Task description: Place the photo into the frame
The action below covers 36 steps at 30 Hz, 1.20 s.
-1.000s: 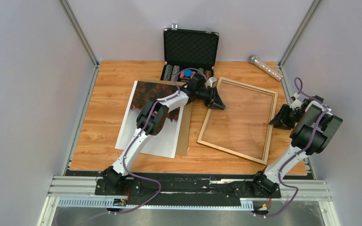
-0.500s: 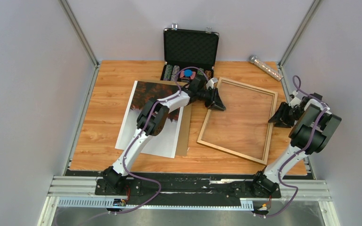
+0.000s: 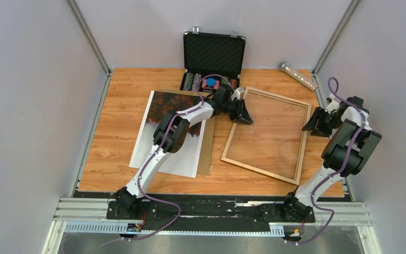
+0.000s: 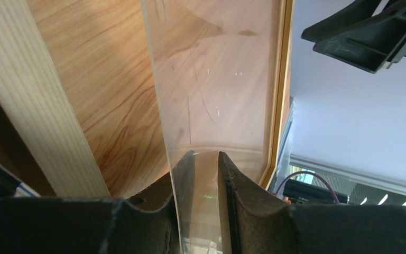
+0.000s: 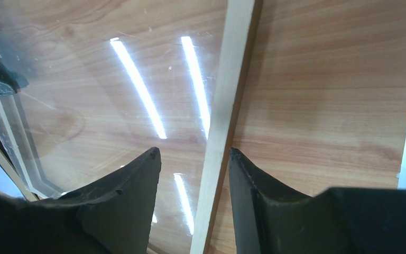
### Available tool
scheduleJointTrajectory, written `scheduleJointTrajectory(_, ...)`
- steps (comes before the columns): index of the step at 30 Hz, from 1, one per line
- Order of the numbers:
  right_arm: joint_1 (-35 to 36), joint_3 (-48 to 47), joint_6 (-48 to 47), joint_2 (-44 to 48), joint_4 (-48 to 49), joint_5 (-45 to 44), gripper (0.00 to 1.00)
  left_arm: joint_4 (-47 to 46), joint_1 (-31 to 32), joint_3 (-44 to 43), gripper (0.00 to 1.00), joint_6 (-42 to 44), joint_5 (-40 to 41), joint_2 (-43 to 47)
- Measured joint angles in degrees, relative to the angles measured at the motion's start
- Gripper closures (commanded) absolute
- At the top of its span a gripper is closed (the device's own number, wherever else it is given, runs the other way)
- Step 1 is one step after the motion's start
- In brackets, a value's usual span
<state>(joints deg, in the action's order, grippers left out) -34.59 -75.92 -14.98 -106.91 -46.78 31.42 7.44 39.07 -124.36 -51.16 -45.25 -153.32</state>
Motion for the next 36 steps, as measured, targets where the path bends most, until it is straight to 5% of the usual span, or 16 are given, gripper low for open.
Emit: scheduleJointTrajectory(36,28.92,-5.20,2.95,-3.67,5.95,-5.05,0.51,3.56,0.52,-0.37,0.69,2.25,2.73,0.76)
